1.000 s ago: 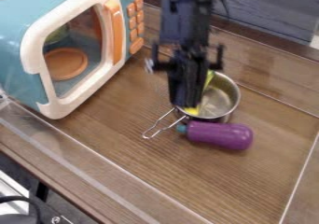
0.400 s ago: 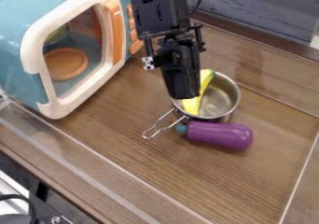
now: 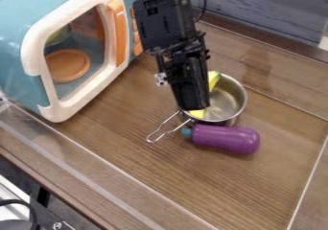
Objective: Put the eggplant in the silver pot
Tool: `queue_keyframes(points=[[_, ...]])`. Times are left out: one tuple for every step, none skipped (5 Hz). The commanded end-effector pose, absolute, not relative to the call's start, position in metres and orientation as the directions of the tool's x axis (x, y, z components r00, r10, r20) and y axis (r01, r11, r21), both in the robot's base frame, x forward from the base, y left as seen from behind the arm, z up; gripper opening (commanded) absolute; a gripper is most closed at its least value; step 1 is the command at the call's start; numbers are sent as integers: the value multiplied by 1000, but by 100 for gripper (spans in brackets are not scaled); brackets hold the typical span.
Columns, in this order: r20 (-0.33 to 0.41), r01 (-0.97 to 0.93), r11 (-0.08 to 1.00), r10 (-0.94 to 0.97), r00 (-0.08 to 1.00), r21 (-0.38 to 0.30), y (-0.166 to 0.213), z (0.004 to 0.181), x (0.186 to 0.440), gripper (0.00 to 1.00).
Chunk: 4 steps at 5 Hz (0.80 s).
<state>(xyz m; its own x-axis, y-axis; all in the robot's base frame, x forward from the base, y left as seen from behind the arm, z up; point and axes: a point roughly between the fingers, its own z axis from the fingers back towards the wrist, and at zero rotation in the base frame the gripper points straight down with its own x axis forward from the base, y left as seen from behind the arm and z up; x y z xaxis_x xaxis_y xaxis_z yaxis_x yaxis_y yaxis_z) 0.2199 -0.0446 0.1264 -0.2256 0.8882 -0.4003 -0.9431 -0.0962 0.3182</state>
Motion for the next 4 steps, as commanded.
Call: queue_keyframes(points=[[-397, -948, -157, 880, -261, 276, -51, 132, 219, 100], [-391, -929, -234, 857, -336, 287, -58, 127, 217, 100], [-392, -928, -238, 855, -341, 287, -64, 124, 215, 100], [-396, -934, -220, 860, -323, 283, -67, 119, 215, 100]])
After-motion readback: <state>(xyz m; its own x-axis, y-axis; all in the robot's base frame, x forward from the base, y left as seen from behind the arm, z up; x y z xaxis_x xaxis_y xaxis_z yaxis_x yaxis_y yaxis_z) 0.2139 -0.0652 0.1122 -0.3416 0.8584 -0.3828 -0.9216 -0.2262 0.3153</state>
